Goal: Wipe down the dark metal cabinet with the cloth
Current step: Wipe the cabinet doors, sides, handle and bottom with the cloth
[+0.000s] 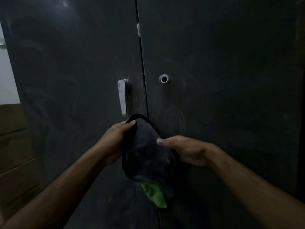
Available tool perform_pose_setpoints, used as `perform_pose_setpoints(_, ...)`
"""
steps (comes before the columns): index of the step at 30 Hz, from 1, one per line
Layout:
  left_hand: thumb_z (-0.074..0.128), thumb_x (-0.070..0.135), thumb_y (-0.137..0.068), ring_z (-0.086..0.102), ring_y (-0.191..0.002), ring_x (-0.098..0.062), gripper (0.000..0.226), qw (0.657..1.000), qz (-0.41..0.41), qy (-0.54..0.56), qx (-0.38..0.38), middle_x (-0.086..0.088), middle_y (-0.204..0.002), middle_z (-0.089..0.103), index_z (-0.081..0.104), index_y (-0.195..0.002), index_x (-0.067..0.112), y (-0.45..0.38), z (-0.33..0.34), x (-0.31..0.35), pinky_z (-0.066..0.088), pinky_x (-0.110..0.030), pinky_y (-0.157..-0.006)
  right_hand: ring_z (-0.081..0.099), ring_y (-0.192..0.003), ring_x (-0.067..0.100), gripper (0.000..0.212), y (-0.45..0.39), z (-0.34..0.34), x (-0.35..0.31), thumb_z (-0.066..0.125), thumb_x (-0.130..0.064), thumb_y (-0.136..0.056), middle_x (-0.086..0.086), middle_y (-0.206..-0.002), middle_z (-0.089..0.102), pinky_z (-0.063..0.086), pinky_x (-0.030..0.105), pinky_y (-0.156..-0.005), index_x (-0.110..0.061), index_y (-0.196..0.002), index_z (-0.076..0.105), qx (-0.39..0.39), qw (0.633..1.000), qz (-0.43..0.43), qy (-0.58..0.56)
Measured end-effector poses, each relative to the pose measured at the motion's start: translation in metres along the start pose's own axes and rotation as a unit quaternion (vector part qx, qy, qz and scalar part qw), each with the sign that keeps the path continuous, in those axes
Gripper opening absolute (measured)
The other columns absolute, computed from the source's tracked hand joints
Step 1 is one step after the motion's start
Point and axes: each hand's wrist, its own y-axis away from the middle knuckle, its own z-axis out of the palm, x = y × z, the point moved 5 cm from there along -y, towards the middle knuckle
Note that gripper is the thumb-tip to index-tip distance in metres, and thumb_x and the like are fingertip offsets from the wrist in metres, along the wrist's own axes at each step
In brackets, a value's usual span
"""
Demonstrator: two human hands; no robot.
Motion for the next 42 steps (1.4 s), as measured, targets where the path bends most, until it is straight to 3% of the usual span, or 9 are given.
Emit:
perform_pose_setpoints(6,0.047,0.030,-0.111,0.076,-0.110,-0.024,0.032,1.000,0.018,0.019,-0.004,-0.009,-0.123,0.077,0.073,-0.126,0.021,0.004,0.003,0.001,0.064,-0.032,-0.078,0.072,-0.110,0.022,0.038,-0.013,-0.002,-0.003,0.071,-0.002,-0.091,0.009,-0.120,0.074,0.060,0.033,-0.090,-0.009,-0.128,0.062,0.077,0.994,-0.055,-0.052)
perform_pose_setpoints(10,0.043,0.038,-0.112,0.076,-0.109,-0.017,0.029,1.000,-0.023,-0.020,-0.002,0.004,-0.120,0.078,0.059,-0.136,0.035,0.006,-0.006,-0.007,0.065,-0.034,-0.081,0.072,-0.109,0.029,0.032,-0.013,-0.007,-0.009,0.066,-0.013,-0.098,0.015,-0.119,0.072,0.058,0.050,-0.097,-0.011,-0.128,0.057,0.112,0.988,-0.090,-0.051)
perform_pose_setpoints(16,0.075,0.023,-0.093,0.072,-0.119,-0.029,0.051,0.993,-0.078,0.044,-0.071,-0.013,-0.133,0.072,0.063,-0.141,0.010,0.020,0.005,-0.021,0.064,-0.035,-0.086,0.072,-0.104,0.025,0.031,-0.006,-0.010,-0.029,0.067,-0.023,-0.098,0.011,-0.116,0.071,0.059,0.050,-0.092,-0.023,-0.125,0.052,0.247,0.951,-0.174,0.068)
perform_pose_setpoints(20,0.089,0.005,-0.078,0.074,-0.114,-0.021,0.102,0.996,0.085,-0.017,-0.006,0.002,-0.128,0.064,0.038,-0.149,0.058,0.027,0.003,-0.027,0.064,-0.034,-0.084,0.069,-0.079,0.029,0.022,0.000,-0.013,-0.041,0.066,-0.017,-0.099,0.023,-0.093,0.069,0.056,0.041,-0.067,-0.015,-0.110,0.047,0.273,0.948,-0.161,-0.018)
perform_pose_setpoints(25,0.069,0.020,-0.100,0.073,-0.110,-0.012,0.024,0.952,0.227,-0.204,0.027,0.009,-0.117,0.074,0.071,-0.115,0.039,0.032,0.005,-0.005,0.062,-0.025,-0.081,0.069,-0.086,0.024,0.019,0.011,-0.009,-0.053,0.075,-0.013,-0.089,0.013,-0.097,0.070,0.059,0.031,-0.075,-0.006,-0.104,0.065,0.219,0.961,-0.163,-0.047)
perform_pose_setpoints(30,0.070,0.026,-0.097,0.078,-0.100,-0.019,0.021,0.991,0.085,-0.092,0.043,-0.004,-0.115,0.078,0.075,-0.115,0.035,0.018,-0.007,0.015,0.063,-0.030,-0.072,0.065,-0.120,0.024,0.073,0.019,-0.002,-0.060,0.088,0.001,-0.069,0.005,-0.133,0.061,0.058,0.044,-0.097,-0.023,-0.132,0.060,0.095,0.981,-0.115,0.122)
perform_pose_setpoints(34,0.090,0.011,-0.069,0.077,-0.103,-0.020,0.066,0.993,-0.015,-0.085,-0.076,-0.006,-0.116,0.078,0.066,-0.129,0.025,0.020,-0.005,0.024,0.064,-0.030,-0.077,0.059,-0.110,0.009,0.063,0.018,-0.006,-0.067,0.086,-0.015,-0.074,-0.011,-0.123,0.058,0.057,0.029,-0.090,-0.034,-0.128,0.060,0.196,0.895,-0.106,0.387)
perform_pose_setpoints(38,0.091,0.004,-0.072,0.074,-0.105,-0.010,0.053,0.913,0.060,-0.397,-0.067,0.004,-0.114,0.076,0.074,-0.116,0.027,0.020,-0.007,0.028,0.064,-0.028,-0.084,0.057,-0.099,0.005,0.016,0.023,-0.010,-0.077,0.075,-0.027,-0.086,-0.014,-0.105,0.056,0.047,0.015,-0.077,-0.035,-0.099,0.072,0.233,0.835,-0.139,0.478)
perform_pose_setpoints(42,0.083,0.033,-0.087,0.073,-0.082,-0.001,0.005,0.836,0.135,-0.532,-0.022,0.017,-0.086,0.077,0.080,-0.086,0.037,0.018,-0.020,0.048,0.058,-0.020,-0.066,0.070,-0.097,0.022,0.007,0.020,-0.019,-0.078,0.070,-0.018,-0.094,0.007,-0.106,0.072,0.058,0.038,-0.087,-0.017,-0.098,0.075,0.176,0.927,-0.098,0.316)
